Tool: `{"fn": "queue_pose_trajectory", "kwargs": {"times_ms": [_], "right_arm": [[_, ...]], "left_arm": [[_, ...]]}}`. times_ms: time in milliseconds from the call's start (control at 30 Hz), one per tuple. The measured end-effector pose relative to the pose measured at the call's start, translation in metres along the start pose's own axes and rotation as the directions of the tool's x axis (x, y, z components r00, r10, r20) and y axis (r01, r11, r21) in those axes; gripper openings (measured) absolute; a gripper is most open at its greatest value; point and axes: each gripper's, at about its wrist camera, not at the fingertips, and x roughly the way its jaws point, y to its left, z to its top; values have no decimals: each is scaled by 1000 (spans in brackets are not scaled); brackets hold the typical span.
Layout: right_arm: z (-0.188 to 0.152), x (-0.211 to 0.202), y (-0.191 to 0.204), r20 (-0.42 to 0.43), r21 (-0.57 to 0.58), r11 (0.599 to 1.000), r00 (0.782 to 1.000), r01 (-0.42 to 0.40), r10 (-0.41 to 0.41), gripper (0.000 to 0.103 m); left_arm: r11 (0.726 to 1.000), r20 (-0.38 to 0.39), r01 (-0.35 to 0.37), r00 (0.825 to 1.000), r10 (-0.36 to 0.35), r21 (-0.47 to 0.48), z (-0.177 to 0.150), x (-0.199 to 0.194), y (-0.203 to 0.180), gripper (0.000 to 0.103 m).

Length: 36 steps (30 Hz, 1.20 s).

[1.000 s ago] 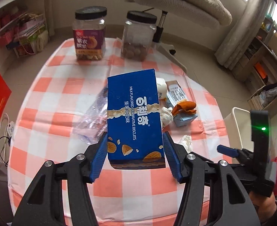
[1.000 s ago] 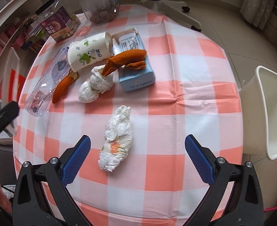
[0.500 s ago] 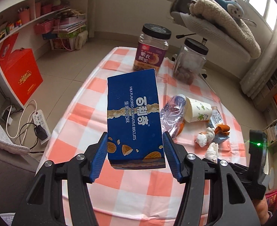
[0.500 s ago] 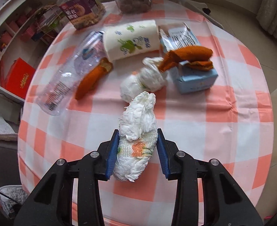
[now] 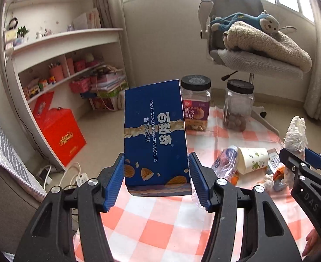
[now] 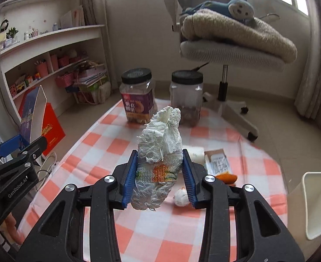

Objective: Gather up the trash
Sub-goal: 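Lift the biscuit box and tissue and carry them over the wastebasket with both tools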

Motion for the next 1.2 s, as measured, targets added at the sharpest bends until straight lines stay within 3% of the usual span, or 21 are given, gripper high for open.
{"fn": "queue_pose_trajectory", "kwargs": {"times_ms": [233,733,1200], "right_arm": [[12,-21,-20,86,18,996,992,87,-88,37],[8,-47,-61,115,17,984,978,176,-177,38],[4,-75,-143,97,103,949,947,298,-307,38]], "left_arm": [[1000,93,-19,996,19,0,9,-17,-18,58],[996,86,85,993,-87,27,12,-26,-73,58],[978,85,185,978,-193,95,6,-34,-139,58]]}}
